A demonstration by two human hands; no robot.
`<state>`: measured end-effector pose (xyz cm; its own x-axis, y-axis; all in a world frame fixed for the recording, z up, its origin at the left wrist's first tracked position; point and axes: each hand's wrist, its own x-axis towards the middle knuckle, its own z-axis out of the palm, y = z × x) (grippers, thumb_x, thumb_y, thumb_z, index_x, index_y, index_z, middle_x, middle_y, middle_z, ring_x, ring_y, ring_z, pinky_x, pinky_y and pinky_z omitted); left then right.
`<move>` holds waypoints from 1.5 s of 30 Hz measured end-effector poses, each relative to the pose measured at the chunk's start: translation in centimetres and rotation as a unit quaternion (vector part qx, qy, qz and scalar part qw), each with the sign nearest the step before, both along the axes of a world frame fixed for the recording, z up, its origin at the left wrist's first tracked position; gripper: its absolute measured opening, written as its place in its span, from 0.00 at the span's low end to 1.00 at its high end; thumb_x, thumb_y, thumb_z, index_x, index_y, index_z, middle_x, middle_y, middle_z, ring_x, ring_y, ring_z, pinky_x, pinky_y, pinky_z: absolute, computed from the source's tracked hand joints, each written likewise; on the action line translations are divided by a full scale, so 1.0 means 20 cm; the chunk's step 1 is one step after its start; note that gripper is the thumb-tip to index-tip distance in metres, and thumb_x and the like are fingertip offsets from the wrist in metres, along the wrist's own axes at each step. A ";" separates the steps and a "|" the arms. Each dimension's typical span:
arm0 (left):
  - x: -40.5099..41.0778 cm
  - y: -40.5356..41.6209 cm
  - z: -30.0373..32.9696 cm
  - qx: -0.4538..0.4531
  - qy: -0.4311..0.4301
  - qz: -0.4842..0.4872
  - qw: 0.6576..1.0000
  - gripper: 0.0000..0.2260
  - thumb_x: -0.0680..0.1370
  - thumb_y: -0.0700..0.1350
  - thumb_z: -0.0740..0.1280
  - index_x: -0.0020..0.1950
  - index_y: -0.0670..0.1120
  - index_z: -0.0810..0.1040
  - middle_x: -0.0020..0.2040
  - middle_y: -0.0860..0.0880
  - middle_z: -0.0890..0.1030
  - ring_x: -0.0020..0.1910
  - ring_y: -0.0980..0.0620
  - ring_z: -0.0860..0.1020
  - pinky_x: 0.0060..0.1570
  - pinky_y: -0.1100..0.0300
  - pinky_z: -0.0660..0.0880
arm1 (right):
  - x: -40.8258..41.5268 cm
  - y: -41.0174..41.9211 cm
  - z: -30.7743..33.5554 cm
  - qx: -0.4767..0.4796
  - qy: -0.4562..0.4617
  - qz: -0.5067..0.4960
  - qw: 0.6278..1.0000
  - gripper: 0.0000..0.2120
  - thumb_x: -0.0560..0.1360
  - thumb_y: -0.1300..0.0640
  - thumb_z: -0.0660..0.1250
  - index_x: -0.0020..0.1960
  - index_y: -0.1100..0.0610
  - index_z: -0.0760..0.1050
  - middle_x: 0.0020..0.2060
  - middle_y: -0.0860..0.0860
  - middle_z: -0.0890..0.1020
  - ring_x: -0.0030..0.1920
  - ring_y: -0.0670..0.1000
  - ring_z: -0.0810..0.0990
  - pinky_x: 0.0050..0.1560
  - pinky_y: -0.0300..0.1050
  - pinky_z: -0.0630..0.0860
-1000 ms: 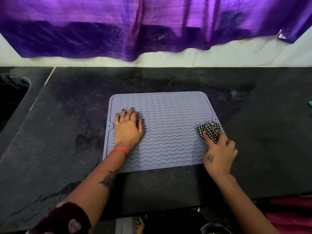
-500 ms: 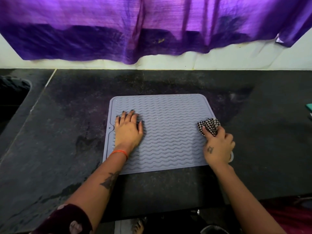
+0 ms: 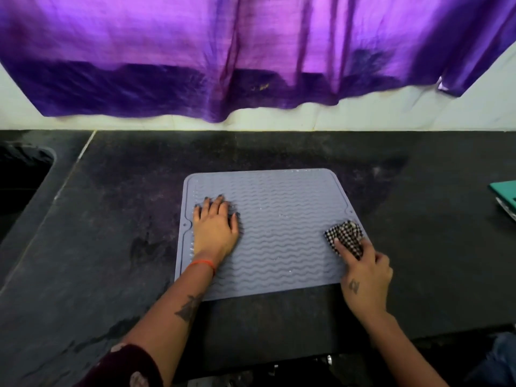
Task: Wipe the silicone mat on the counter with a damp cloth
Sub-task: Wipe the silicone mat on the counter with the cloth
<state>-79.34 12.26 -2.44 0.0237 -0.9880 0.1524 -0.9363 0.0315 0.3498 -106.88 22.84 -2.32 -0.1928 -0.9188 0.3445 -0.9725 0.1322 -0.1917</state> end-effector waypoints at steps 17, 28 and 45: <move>0.01 0.01 -0.02 -0.011 0.027 0.002 1.000 0.33 0.73 0.59 0.41 0.68 0.46 0.71 0.71 0.47 0.69 0.72 0.44 0.62 0.73 0.48 0.51 | -0.04 -0.28 0.06 0.062 -0.028 -0.035 0.997 0.19 0.74 0.59 0.59 0.62 0.47 0.75 0.61 0.63 0.73 0.51 0.65 0.71 0.52 0.57 0.69; 0.00 0.00 -0.01 -0.012 0.019 0.018 1.000 0.25 0.75 0.55 0.52 0.68 0.47 0.70 0.71 0.48 0.69 0.73 0.47 0.61 0.73 0.51 0.49 | -0.10 -0.37 0.10 -0.007 -0.186 0.189 0.964 0.21 0.67 0.75 0.66 0.53 0.54 0.82 0.50 0.58 0.79 0.50 0.54 0.76 0.53 0.42 0.70; 0.02 0.00 -0.03 -0.019 0.022 0.015 0.999 0.26 0.75 0.57 0.51 0.69 0.48 0.70 0.71 0.49 0.69 0.73 0.49 0.61 0.73 0.53 0.49 | -0.09 -0.49 0.19 0.060 -0.230 0.144 0.960 0.12 0.69 0.69 0.68 0.48 0.56 0.79 0.52 0.57 0.80 0.54 0.59 0.76 0.53 0.45 0.70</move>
<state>-78.99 12.29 -3.03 0.0608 -0.9804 0.1874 -0.9210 0.0173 0.3892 -108.65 13.04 1.47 -0.0312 -0.9845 0.1726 -0.7874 -0.0822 -0.6109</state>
